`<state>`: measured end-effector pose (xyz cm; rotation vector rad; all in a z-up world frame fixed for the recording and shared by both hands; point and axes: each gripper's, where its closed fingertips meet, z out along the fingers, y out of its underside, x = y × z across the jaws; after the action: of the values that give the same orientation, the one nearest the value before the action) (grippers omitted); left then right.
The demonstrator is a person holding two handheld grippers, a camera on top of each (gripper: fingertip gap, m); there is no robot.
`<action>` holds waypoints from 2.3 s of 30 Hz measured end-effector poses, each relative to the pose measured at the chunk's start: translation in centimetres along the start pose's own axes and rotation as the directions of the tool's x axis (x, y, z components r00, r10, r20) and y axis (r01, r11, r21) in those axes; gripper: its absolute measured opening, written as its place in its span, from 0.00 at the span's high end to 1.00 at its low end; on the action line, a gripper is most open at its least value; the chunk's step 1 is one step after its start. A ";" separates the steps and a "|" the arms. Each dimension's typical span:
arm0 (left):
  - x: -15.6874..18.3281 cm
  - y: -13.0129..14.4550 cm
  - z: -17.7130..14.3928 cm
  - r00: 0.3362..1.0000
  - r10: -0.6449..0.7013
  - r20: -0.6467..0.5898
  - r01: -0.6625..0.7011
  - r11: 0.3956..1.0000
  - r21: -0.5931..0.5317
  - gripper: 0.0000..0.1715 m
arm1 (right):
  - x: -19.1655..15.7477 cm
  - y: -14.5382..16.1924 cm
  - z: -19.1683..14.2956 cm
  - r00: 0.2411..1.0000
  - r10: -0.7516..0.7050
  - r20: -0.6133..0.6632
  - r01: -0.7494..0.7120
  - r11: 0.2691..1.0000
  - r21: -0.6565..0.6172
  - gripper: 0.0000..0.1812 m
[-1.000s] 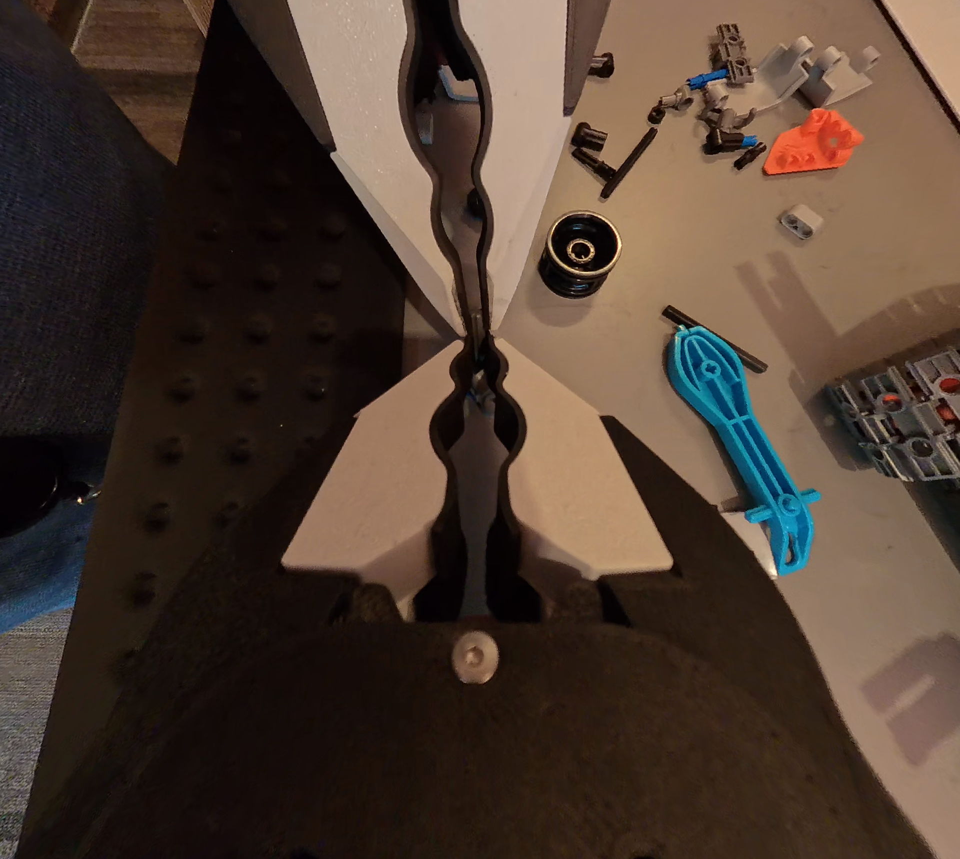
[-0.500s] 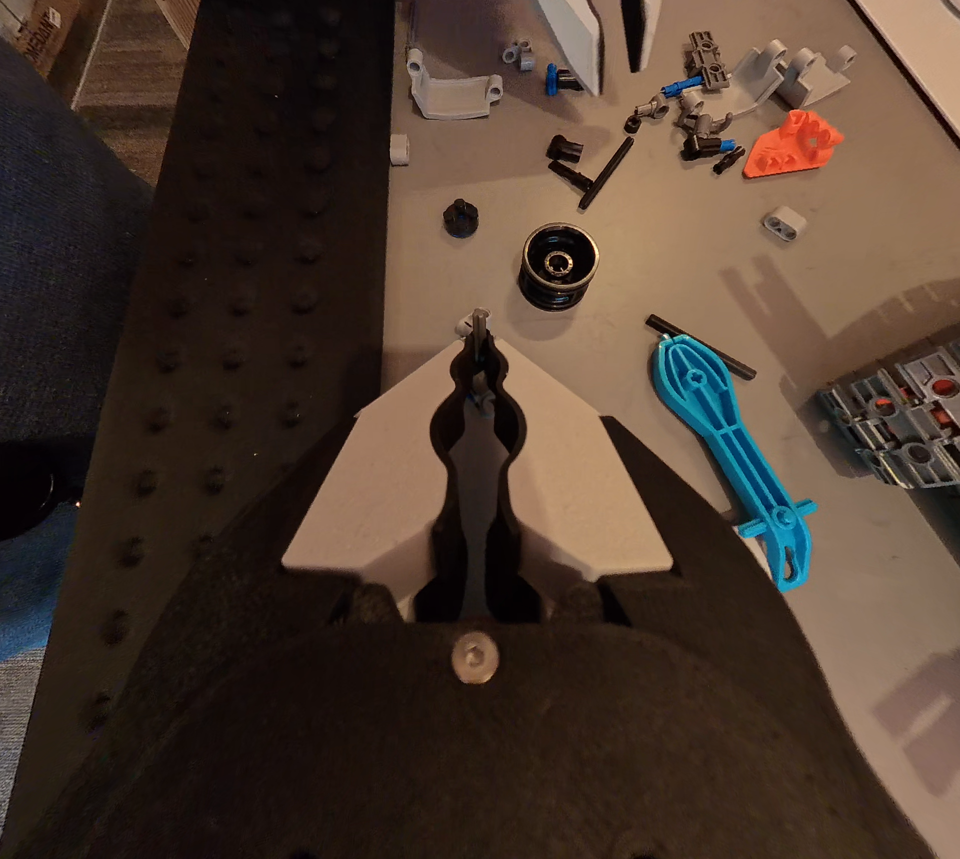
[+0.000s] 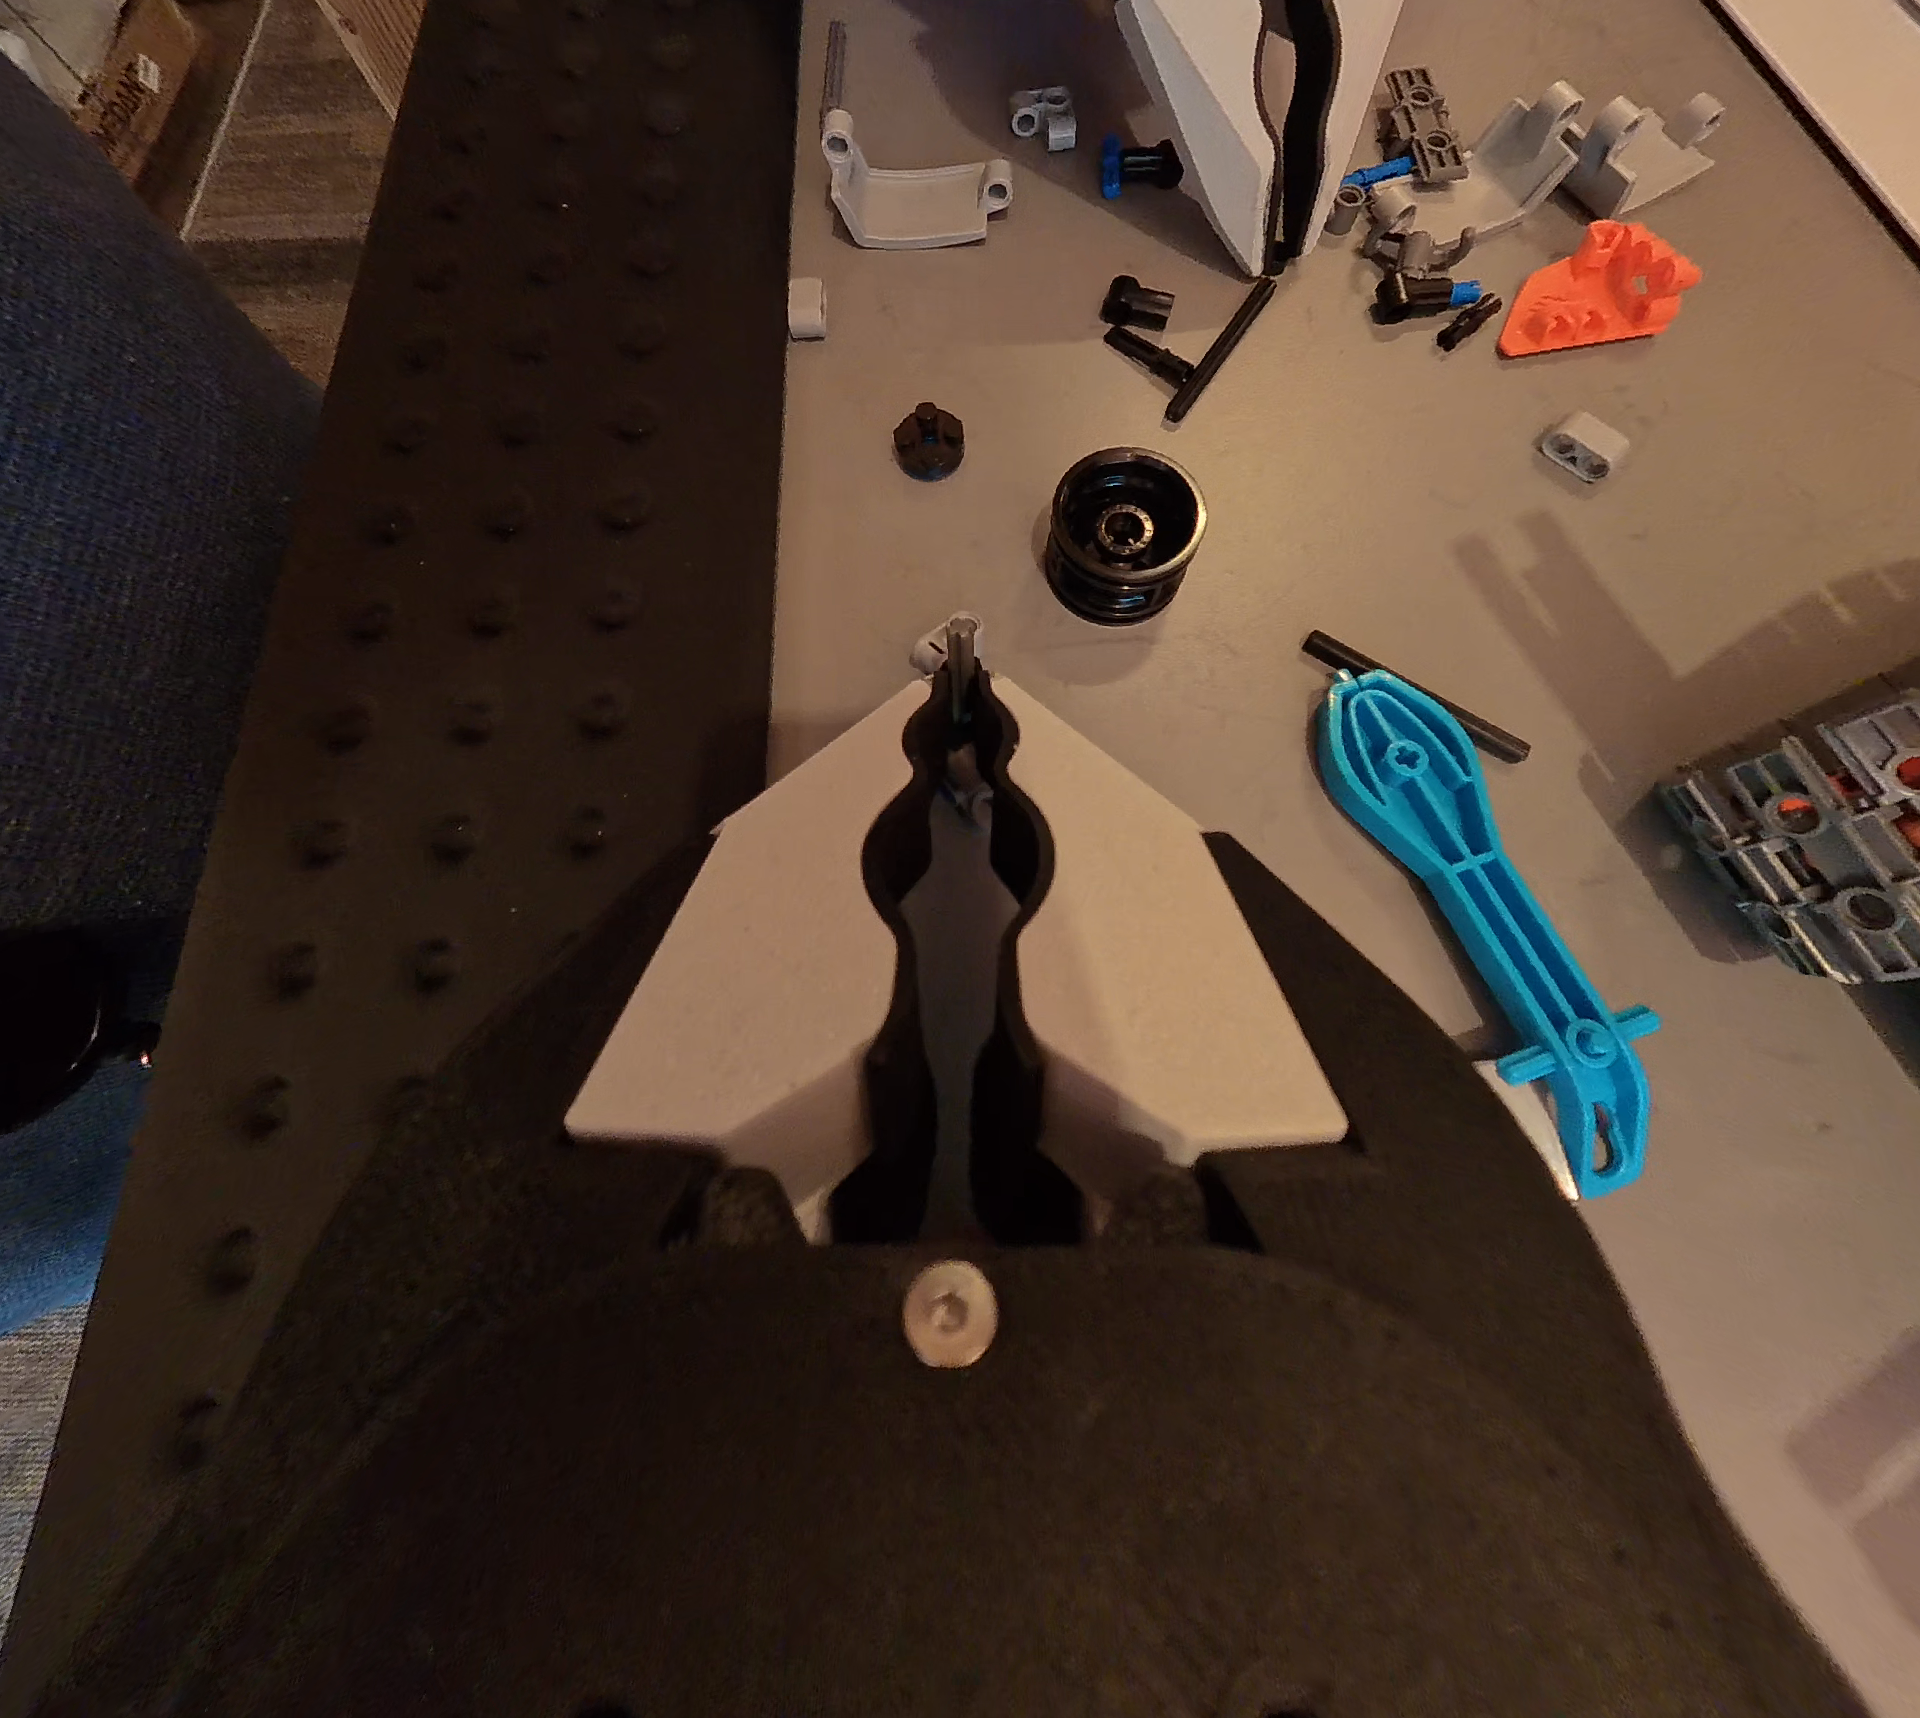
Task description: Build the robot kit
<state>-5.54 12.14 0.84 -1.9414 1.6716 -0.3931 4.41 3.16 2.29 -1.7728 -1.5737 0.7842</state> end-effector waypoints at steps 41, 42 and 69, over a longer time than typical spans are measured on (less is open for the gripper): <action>10.2 -10.4 1.6 0.986 0.121 -0.116 -0.097 0.977 0.192 0.98 | 0.3 0.3 0.2 1.000 -0.006 -0.012 0.006 1.000 -0.013 1.00; 10.3 -10.4 1.6 0.986 0.122 -0.115 -0.098 0.976 0.192 0.98 | 0.3 0.3 0.2 1.000 -0.007 -0.013 0.007 1.000 -0.013 1.00; 10.4 -10.3 1.8 0.934 0.322 -0.153 -0.293 0.938 0.184 0.97 | 0.2 0.5 0.3 1.000 -0.014 0.011 0.014 1.000 -0.027 0.99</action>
<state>5.80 3.21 3.92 -1.5325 1.9602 -0.5748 4.53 3.38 1.68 -1.7773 -1.6093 0.7712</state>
